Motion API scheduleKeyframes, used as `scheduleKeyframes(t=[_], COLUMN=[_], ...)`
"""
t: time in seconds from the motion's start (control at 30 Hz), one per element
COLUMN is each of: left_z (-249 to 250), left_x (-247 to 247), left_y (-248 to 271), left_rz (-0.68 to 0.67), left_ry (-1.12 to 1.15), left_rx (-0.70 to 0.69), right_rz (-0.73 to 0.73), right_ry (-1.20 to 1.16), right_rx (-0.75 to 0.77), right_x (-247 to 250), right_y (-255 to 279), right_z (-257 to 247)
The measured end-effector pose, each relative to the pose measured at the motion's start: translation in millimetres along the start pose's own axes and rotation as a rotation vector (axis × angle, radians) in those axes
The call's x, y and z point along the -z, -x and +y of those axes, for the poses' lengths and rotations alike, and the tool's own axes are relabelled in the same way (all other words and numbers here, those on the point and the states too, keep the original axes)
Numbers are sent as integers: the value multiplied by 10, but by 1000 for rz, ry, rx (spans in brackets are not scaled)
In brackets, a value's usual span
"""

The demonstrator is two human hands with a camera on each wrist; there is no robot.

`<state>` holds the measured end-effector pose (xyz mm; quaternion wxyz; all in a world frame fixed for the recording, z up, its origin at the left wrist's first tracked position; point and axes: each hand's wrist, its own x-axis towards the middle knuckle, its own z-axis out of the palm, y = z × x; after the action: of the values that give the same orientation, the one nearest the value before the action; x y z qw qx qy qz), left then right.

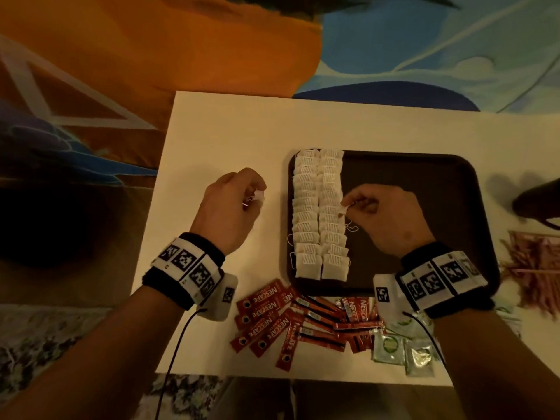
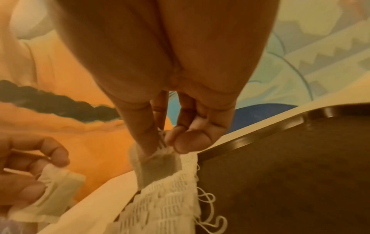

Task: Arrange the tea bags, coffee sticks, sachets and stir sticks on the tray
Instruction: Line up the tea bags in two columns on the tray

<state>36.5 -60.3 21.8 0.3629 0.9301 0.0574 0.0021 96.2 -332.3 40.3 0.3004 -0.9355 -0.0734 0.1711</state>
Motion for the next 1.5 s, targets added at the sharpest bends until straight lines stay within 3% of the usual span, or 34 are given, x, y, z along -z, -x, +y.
scheduleKeyframes(t=[0.17,0.37,0.47,0.83,1.17,1.37,1.5], left_z=[334,390,364,397,357,293,231], left_x=[-224,-563,-696,-900,-1011,-1012,-1001], left_y=[278,558,572,537,582,682,767], left_rz=[-209,-444,-494,-468,-388,-237,-300], left_ry=[81,125,92,-1,-57,-123,-159], left_rx=[-37,19,55,-11,-101,-164,-188], right_rz=[-92,-378,-425,-373,-250,-114,-234], right_ry=[136,74,74,53,126,149,164], right_rx=[70,-21,-19,-5,108,143,159], right_x=[2,-161,-331,-509,-608,-549,-581], right_y=[328,576,581,516,562,624,642], right_z=[345,428,451,438,483,466,470])
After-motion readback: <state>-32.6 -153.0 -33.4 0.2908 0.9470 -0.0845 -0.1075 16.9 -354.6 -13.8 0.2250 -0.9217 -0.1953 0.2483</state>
